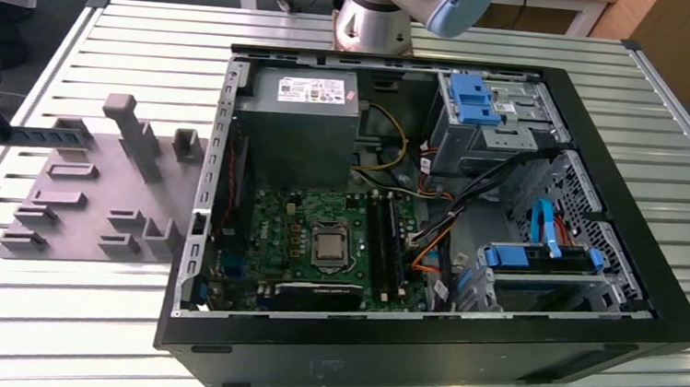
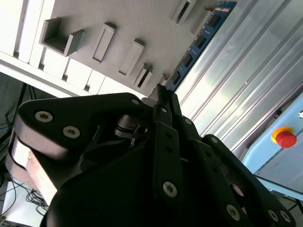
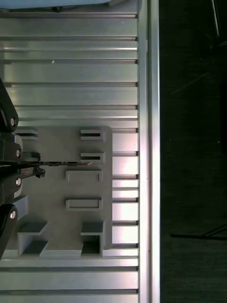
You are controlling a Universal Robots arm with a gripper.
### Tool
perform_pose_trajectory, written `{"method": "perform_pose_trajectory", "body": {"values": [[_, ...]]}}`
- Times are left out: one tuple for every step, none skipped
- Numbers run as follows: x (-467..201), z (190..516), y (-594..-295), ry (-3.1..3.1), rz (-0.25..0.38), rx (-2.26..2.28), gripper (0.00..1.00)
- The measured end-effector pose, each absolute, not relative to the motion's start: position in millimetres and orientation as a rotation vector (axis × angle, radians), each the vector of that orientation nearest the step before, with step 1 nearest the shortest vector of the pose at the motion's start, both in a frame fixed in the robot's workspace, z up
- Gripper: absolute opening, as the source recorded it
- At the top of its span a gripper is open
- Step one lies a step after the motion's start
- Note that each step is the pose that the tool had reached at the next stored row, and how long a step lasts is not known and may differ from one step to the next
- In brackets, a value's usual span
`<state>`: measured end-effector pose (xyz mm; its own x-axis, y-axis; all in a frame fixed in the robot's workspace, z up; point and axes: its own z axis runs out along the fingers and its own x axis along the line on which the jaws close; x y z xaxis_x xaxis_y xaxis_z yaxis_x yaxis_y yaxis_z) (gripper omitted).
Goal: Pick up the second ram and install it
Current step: 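Pick up the second ram and move it above second insertion slot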
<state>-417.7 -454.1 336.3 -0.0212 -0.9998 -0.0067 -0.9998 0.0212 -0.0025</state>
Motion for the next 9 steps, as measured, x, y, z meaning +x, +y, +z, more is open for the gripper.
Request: {"method": "perform_pose_trajectory", "body": {"values": [[-417.7,337.2,-454.1,2.24,0.005,-2.193,0.14],[-417.7,338.1,-454.1,2.24,0.005,-2.193,0.14],[-417.7,339.0,-454.1,2.24,0.005,-2.193,0.14],[-417.7,340.0,-454.1,2.24,0.005,-2.193,0.14],[-417.8,340.9,-454.1,2.24,0.005,-2.193,0.14],[-417.7,341.8,-454.1,2.24,0.005,-2.193,0.14],[-417.8,342.8,-454.1,2.24,0.005,-2.193,0.14],[-417.7,343.7,-454.1,2.24,0.005,-2.193,0.14],[-417.7,344.6,-454.1,2.24,0.005,-2.193,0.14]]}}
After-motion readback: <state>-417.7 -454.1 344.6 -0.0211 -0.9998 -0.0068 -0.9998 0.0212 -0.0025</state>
